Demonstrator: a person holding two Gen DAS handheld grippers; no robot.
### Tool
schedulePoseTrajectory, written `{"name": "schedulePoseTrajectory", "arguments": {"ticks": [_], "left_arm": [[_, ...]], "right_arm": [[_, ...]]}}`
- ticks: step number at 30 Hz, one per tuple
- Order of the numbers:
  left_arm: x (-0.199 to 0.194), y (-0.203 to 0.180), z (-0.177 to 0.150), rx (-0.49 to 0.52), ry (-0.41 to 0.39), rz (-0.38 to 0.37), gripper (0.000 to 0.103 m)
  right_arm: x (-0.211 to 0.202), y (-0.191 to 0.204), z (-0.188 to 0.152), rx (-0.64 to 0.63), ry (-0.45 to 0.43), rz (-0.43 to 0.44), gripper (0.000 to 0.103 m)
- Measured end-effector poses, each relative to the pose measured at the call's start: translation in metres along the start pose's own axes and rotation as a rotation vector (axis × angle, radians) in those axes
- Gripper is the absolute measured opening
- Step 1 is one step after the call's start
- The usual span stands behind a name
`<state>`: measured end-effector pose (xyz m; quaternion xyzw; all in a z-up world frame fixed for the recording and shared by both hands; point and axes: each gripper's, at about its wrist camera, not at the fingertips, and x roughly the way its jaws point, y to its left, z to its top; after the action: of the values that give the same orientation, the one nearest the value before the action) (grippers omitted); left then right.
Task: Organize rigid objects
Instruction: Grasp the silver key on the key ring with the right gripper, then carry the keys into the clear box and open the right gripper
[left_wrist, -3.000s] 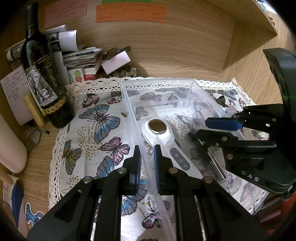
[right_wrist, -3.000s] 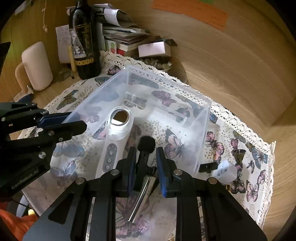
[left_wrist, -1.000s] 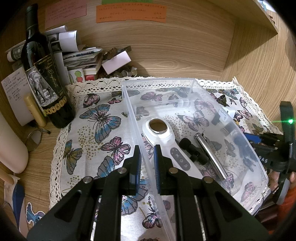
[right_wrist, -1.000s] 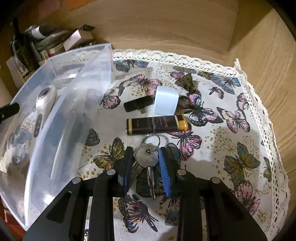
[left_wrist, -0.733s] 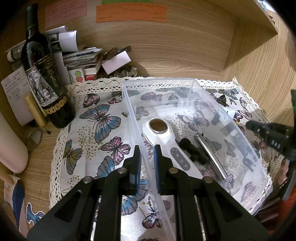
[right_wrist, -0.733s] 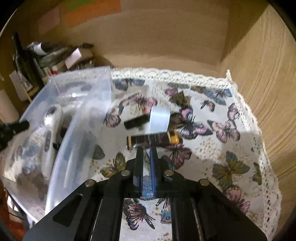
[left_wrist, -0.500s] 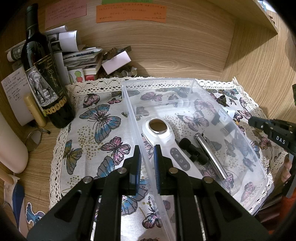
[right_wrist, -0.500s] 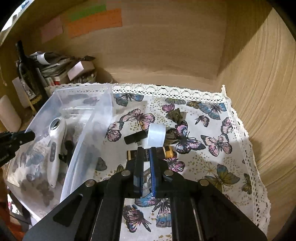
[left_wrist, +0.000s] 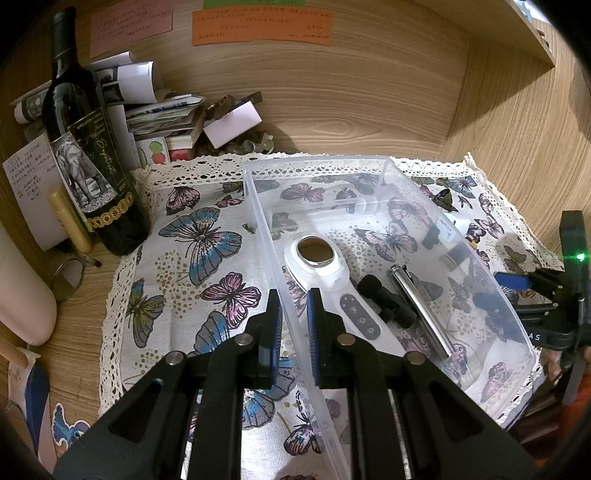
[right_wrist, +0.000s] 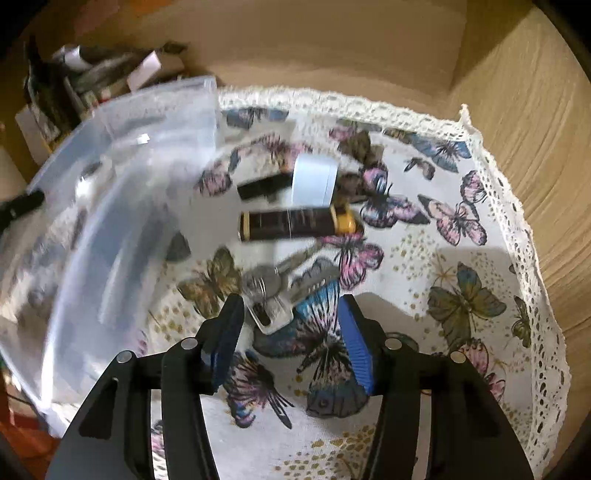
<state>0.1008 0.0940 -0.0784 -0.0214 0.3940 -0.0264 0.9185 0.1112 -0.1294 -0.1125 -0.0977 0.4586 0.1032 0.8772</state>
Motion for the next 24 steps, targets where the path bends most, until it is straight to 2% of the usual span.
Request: {"name": "schedulePoseTrajectory", "arguments": {"ticks": [2,3,9,11,13,18,24], "left_arm": [[0.000,0.000,0.000,-0.001,0.000,-0.001,0.013],[0.000,0.000,0.000,-0.001,0.000,-0.001,0.013],[0.000,0.000,0.000,-0.001,0.000,-0.001,0.013],[0.000,0.000,0.000,-0.001,0.000,-0.002,0.013],[0.000,0.001,0.000,0.000,0.000,-0.002,0.013],[0.000,0.001,0.000,0.003,0.001,-0.002,0.013],[0.000,0.001,-0.001,0.004,0.000,-0.001,0.013]], "right_arm": [[0.002,-0.002,0.002,-0.017,-0.011,-0.031,0.067],[0.003,-0.003,0.004,-0.018,-0.011,-0.035,0.070],[0.014,-0.014,0.013,-0.016,-0.010,0.022,0.070],[0.014,-0.014,0.013,-0.008,-0.016,0.036,0.065],[0.011,-0.014,0.010,0.001,-0.024,0.035,0.059],[0.006,-0.011,0.001,0.047,-0.051,-0.002,0.059],[-0.012,-0.007,0.005,0.054,-0.099,-0.030,0.059]]}}
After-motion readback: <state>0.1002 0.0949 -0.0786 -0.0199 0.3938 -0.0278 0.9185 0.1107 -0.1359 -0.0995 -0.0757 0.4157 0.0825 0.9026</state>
